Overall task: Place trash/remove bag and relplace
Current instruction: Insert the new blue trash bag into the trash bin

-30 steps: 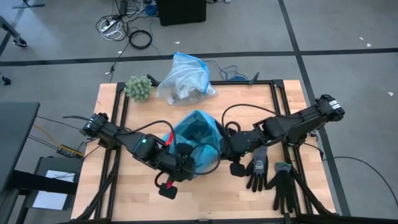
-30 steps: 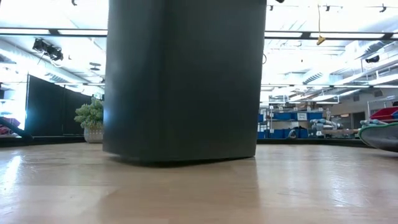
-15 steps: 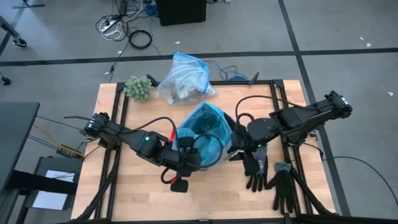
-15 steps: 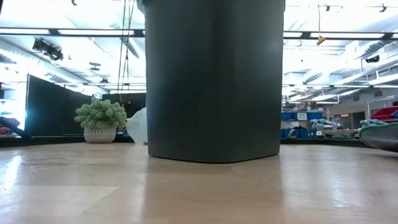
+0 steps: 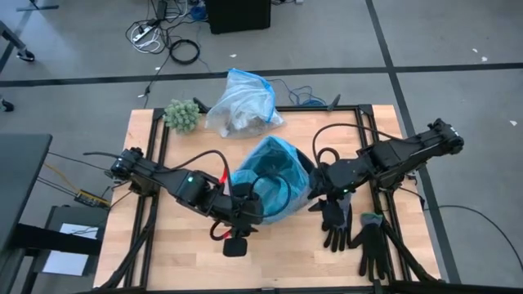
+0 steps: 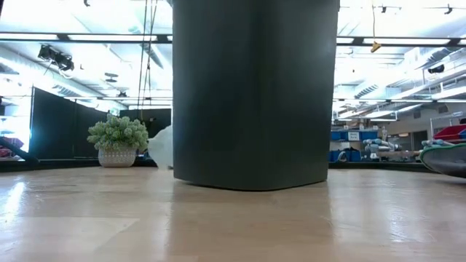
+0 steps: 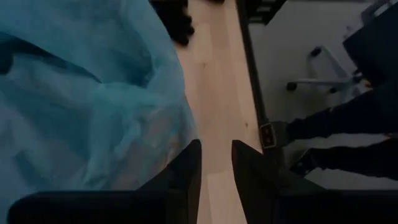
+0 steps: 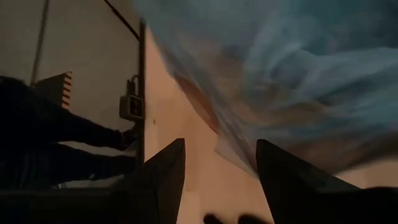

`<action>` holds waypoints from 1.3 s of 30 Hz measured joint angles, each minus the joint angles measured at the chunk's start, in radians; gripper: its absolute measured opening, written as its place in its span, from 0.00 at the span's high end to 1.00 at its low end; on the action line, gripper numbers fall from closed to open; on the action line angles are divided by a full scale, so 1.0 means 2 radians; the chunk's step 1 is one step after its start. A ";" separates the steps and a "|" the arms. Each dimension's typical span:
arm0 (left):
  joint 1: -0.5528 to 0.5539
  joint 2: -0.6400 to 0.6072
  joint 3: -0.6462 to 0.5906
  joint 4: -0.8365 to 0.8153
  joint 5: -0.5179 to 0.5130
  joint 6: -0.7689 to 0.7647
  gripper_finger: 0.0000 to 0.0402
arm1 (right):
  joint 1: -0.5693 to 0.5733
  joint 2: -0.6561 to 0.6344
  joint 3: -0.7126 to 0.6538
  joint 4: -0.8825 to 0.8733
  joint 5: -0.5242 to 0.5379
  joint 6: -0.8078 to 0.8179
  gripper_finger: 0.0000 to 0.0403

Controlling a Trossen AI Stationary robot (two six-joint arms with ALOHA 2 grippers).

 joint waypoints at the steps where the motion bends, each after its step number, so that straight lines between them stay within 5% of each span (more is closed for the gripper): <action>1: 0.000 0.000 0.007 0.001 -0.002 0.001 0.76 | 0.000 -0.002 0.000 -0.008 0.003 0.004 0.54; 12: 0.005 -0.001 0.114 -0.006 -0.071 0.081 0.76 | 0.001 -0.036 0.000 0.016 0.025 0.006 0.54; 20: 0.063 -0.014 0.151 -0.026 -0.123 0.070 0.76 | 0.001 -0.071 0.000 0.016 0.135 0.042 0.54; 29: 0.156 -0.011 0.152 -0.047 -0.055 0.126 0.75 | 0.000 -0.065 0.000 -0.030 0.163 0.100 0.54; 39: 0.225 0.047 0.152 -0.021 -0.026 0.336 0.74 | -0.005 -0.036 0.000 -0.043 0.157 0.112 0.55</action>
